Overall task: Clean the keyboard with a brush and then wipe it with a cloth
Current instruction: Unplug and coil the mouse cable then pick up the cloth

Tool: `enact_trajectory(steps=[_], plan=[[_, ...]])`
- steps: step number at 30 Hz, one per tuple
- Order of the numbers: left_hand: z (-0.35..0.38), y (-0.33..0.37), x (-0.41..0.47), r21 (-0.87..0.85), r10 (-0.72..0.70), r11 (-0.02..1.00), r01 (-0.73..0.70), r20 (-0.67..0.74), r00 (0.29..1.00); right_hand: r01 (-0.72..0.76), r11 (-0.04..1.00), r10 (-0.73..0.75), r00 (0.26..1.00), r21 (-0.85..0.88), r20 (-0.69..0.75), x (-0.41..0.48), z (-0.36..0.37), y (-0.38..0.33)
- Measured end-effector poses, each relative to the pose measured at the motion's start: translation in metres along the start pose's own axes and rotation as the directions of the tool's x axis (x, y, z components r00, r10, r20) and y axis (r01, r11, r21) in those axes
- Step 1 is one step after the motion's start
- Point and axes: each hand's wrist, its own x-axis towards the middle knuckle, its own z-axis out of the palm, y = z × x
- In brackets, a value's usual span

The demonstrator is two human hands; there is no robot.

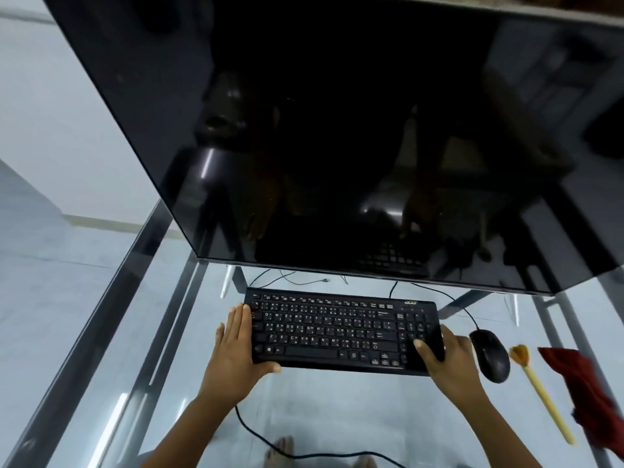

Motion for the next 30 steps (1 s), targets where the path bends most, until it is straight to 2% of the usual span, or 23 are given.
enact_trajectory(steps=[4, 8, 11, 13, 16, 30], plan=[[-0.008, 0.000, 0.022, -0.048, -0.015, 0.999, 0.013, -0.043, 0.999, -0.009, 0.999, 0.009, 1.000, 0.042, 0.017, 0.017, 0.000, -0.019], [-0.012, 0.006, 0.030, -0.150, -0.115, 0.984, 0.099, -0.100, 0.988, 0.029, 0.998, -0.033, 0.998, 0.057, 0.062, 0.023, 0.001, -0.027], [-0.010, 0.006, 0.031, -0.190, -0.223, 0.964, 0.186, -0.194, 0.955, 0.103, 0.995, -0.103, 0.995, 0.000, 0.002, 0.017, 0.009, -0.024], [-0.007, 0.004, 0.031, -0.217, -0.261, 0.952, 0.217, -0.201, 0.944, 0.106, 0.994, -0.106, 0.992, -0.011, -0.068, 0.011, 0.017, -0.022], [0.000, 0.004, 0.030, -0.181, -0.242, 0.962, 0.205, -0.210, 0.947, 0.088, 0.996, -0.087, 0.990, 0.007, -0.111, 0.011, 0.022, -0.022], [0.001, 0.011, 0.049, -0.081, -0.187, 0.982, 0.172, -0.236, 0.954, 0.098, 0.995, -0.096, 0.991, 0.013, -0.089, 0.041, 0.018, -0.029]])
